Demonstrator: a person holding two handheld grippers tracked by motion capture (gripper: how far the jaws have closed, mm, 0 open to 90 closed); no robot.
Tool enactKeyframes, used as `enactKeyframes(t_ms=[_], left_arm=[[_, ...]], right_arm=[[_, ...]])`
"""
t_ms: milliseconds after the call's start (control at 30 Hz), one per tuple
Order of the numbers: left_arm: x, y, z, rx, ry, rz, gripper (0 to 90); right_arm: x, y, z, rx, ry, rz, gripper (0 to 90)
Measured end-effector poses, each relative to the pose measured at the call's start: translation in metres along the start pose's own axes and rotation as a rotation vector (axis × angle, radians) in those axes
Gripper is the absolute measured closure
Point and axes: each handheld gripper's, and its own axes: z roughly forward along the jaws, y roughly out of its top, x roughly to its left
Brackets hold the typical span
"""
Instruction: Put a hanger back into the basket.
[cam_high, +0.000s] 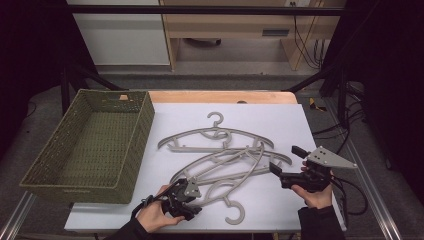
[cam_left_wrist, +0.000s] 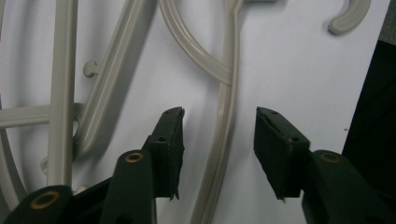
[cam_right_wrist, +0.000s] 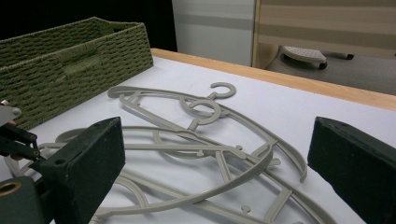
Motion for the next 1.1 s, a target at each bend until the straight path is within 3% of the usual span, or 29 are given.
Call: enactKeyframes(t_ms=[200, 400, 567, 800, 967, 1100], left_arm=[[-0.003, 0.003, 0.005, 0.041, 0.02, 0.024, 61.4], [-0.004, 0.007, 0.006, 0.068, -0.004, 0.025, 70.3], [-0.004, 0.014, 0.008, 0.126, -0.004, 0.004, 71.3], [-0.006, 0.018, 0.009, 0.151, -0.007, -0.01, 74.4], [-0.008, 0.021, 0.009, 0.171, -0.001, 0.011, 77.6], [-0.011, 0.021, 0.009, 0.172, 0.015, 0.055, 80.1]], right_arm=[[0.001, 0.0, 0.001, 0.005, -0.001, 0.003, 4.0], [0.0, 0.0, 0.002, 0.007, -0.001, 0.003, 3.9], [0.001, 0.0, 0.002, 0.007, 0.001, 0.005, 3.8], [0.0, 0.0, 0.001, 0.006, 0.005, 0.008, 3.8], [0.001, 0.0, 0.002, 0.009, 0.004, 0.01, 3.6], [0.0, 0.0, 0.001, 0.009, 0.007, 0.008, 3.6]])
